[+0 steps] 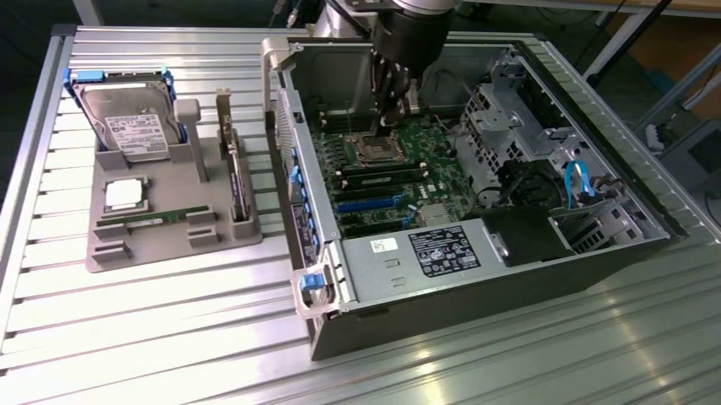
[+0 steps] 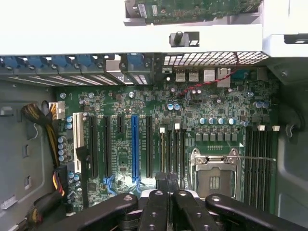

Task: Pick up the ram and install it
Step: 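Press down the ram until it locks into place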

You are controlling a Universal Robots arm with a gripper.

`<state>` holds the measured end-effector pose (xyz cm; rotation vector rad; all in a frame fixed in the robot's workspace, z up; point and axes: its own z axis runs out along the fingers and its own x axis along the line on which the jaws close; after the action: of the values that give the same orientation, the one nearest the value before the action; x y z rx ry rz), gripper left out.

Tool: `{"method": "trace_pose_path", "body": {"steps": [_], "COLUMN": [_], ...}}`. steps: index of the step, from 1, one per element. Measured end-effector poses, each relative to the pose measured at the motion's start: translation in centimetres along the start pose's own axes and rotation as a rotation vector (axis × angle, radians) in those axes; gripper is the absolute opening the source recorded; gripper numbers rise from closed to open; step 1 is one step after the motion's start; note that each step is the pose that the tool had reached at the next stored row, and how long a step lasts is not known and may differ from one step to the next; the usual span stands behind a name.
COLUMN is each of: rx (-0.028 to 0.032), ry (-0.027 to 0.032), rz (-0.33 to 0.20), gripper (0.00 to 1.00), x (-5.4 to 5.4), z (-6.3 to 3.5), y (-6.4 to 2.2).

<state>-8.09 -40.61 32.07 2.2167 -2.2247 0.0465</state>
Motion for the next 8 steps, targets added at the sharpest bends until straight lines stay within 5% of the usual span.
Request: {"method": "trace_pose_path", "body": {"steps": [8], "rx": [-0.0012], "ry": [0.0001], "rz": [0.0], "gripper": [0.1], "x": [0.0], "z": [0.02], "y": [-1.35]}}
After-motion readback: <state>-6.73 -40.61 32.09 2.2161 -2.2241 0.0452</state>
